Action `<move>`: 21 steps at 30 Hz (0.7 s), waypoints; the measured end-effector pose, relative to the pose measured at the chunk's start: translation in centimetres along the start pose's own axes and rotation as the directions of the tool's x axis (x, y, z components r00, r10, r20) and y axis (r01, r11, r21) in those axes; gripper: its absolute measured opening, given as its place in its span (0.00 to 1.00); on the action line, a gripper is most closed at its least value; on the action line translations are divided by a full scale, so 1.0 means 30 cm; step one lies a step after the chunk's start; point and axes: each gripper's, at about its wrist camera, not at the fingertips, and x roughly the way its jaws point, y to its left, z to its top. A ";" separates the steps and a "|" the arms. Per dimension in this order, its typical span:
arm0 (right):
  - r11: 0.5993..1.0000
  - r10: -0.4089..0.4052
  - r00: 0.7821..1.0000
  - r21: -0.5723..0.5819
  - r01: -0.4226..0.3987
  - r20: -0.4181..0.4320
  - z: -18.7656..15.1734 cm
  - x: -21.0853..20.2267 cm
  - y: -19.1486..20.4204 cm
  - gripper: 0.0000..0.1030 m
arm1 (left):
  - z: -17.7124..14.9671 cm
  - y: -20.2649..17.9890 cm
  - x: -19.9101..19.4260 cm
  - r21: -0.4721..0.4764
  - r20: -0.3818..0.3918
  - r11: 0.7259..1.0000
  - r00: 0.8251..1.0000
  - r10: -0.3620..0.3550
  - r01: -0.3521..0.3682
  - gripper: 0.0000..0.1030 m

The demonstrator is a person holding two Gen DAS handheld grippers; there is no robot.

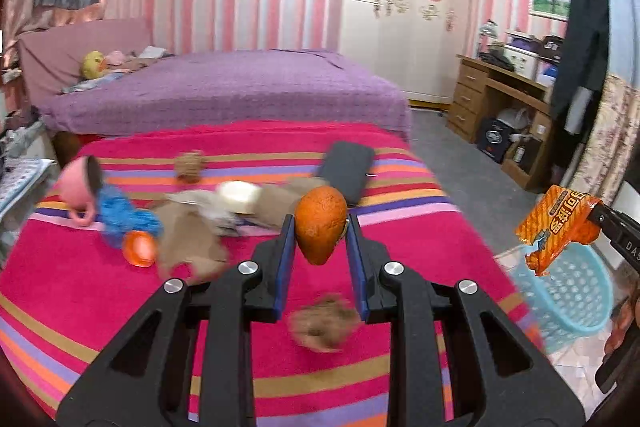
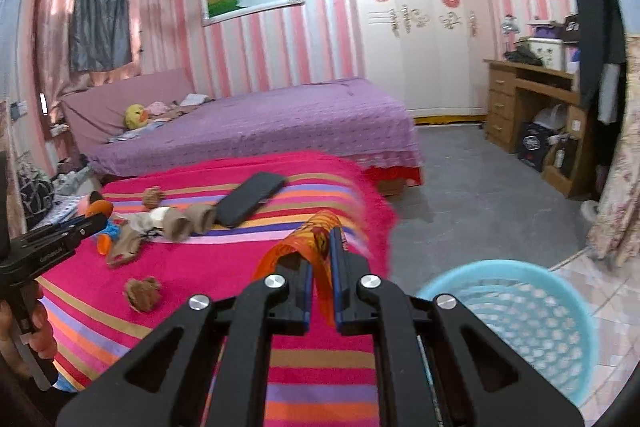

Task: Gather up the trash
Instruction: 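Carry both items to the blue basket while the left tool releases the tangerine inside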

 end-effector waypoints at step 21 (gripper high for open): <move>0.962 -0.248 0.968 0.108 0.249 -0.021 -0.124 -0.221 -0.595 0.07 | -0.167 -0.751 0.113 0.166 -0.104 0.949 0.962 -0.252 0.267 0.23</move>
